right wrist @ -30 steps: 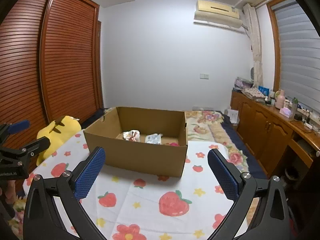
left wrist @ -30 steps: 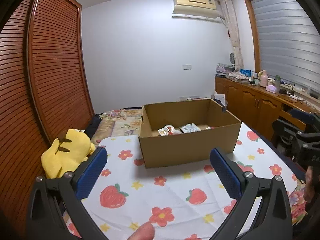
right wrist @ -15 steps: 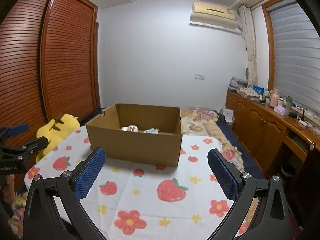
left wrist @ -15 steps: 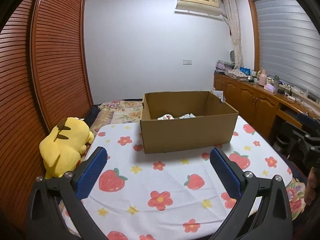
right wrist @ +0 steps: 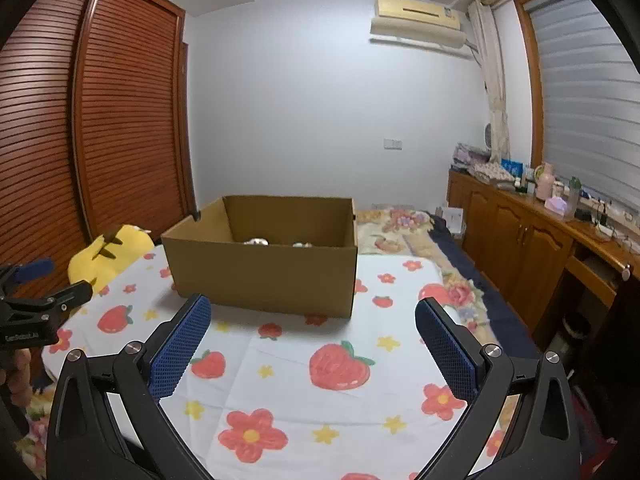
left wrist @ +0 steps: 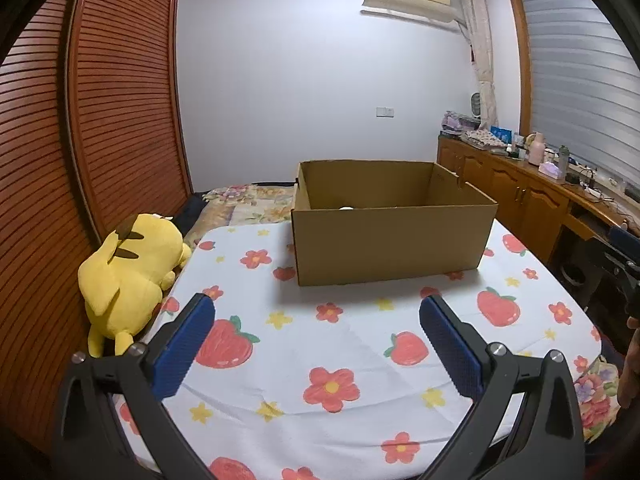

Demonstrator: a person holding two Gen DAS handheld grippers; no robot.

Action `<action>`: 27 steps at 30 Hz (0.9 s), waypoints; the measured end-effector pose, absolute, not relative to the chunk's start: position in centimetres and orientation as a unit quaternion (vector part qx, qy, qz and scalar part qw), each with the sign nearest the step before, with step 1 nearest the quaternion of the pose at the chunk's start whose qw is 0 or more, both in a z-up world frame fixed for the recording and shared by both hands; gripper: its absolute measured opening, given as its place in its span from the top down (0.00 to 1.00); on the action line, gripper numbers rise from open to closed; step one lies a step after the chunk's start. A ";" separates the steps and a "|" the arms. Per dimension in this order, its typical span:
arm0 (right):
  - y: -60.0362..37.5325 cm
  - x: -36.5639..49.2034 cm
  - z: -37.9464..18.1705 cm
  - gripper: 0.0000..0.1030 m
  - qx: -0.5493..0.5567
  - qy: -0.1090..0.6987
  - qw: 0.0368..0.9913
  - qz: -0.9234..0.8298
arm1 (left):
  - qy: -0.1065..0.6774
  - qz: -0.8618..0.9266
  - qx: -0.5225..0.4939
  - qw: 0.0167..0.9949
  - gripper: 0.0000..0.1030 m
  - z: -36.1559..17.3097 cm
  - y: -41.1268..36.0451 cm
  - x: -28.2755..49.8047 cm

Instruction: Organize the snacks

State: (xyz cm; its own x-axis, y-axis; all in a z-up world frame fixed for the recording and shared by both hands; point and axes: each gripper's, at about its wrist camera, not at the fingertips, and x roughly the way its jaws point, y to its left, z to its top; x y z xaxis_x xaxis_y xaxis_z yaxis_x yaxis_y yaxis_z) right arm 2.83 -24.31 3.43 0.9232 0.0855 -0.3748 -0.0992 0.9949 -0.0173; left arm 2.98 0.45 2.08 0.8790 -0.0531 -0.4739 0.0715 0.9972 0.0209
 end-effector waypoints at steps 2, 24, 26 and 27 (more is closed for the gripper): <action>-24.4 3.0 3.0 0.00 -0.017 0.193 0.980 0.044 | 0.243 -0.030 0.017 0.969 0.00 1.9 0.6 3.0; -24.6 3.3 2.1 0.00 -0.013 0.208 0.977 0.046 | 0.240 -0.027 0.019 0.970 0.00 1.9 0.9 2.7; -24.6 3.3 2.1 0.00 -0.014 0.208 0.977 0.046 | 0.240 -0.026 0.021 0.970 0.00 2.0 0.9 2.7; -24.6 3.4 2.1 0.00 -0.013 0.208 0.977 0.047 | 0.240 -0.026 0.022 0.970 0.00 2.0 0.9 2.7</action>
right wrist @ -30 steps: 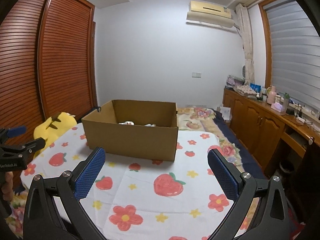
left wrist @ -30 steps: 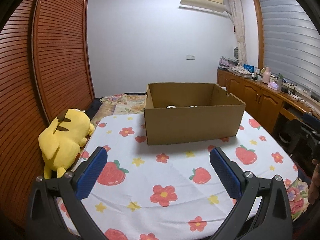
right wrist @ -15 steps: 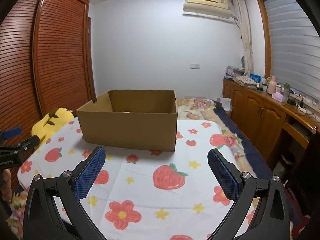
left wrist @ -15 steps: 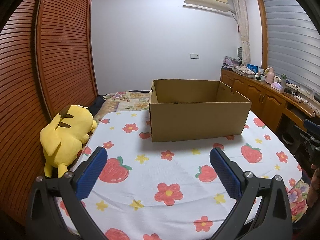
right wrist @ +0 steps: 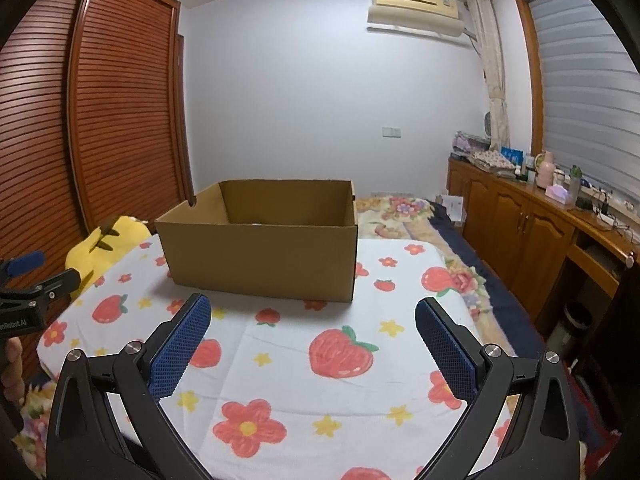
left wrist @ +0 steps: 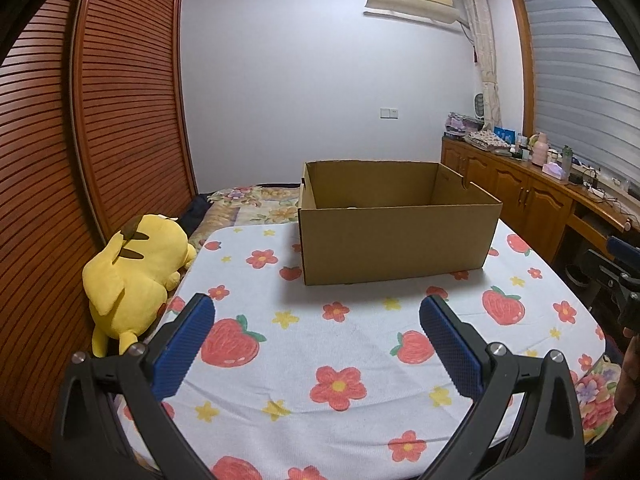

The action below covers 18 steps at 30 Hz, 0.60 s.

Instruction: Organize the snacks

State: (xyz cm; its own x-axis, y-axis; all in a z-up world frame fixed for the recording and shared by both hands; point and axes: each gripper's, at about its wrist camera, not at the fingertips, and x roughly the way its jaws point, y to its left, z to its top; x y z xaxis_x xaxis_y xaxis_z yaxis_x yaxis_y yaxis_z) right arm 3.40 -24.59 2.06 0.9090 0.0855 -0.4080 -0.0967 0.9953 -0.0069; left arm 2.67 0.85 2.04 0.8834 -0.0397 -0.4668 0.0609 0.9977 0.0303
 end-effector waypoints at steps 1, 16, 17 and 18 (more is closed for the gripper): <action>-24.6 3.4 2.1 0.00 -0.014 0.208 0.977 0.046 | 0.240 -0.026 0.023 0.970 0.00 2.1 0.8 2.7; -24.6 3.4 2.1 0.00 -0.012 0.208 0.977 0.047 | 0.241 -0.028 0.026 0.970 0.00 2.2 0.7 2.7; -24.6 3.4 2.1 0.00 -0.012 0.208 0.977 0.047 | 0.240 -0.028 0.026 0.970 0.00 2.2 0.7 2.7; -24.6 3.3 2.2 0.00 -0.012 0.207 0.977 0.048 | 0.240 -0.029 0.026 0.970 0.00 2.2 0.7 2.7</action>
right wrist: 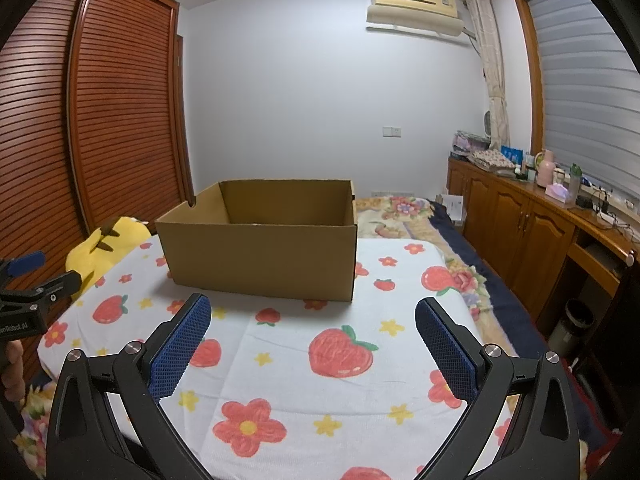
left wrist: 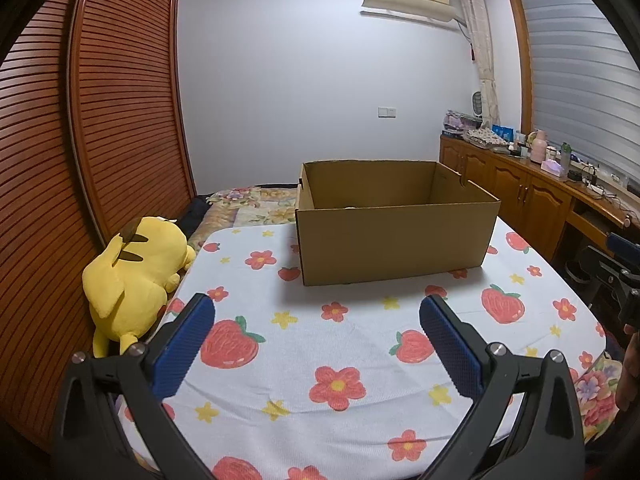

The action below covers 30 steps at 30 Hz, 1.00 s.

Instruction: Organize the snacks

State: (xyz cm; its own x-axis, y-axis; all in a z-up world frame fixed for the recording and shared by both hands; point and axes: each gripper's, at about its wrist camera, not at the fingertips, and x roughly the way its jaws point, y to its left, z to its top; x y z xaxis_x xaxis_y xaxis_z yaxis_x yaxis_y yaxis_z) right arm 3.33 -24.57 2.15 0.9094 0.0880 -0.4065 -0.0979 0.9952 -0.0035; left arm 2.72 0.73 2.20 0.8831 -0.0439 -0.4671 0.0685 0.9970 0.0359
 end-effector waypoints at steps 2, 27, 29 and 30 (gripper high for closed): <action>-24.6 3.4 2.1 0.00 -0.012 0.208 0.977 0.047 | 0.239 -0.029 0.027 0.970 0.00 2.3 0.7 2.7; -24.4 3.3 2.2 0.00 -0.012 0.206 0.977 0.047 | 0.239 -0.029 0.026 0.970 0.00 2.3 0.6 2.6; -24.4 3.3 2.2 0.00 -0.012 0.206 0.977 0.047 | 0.238 -0.029 0.026 0.970 0.00 2.4 0.6 2.6; -24.4 3.3 2.2 0.00 -0.011 0.206 0.977 0.047 | 0.238 -0.028 0.026 0.970 0.00 2.4 0.6 2.6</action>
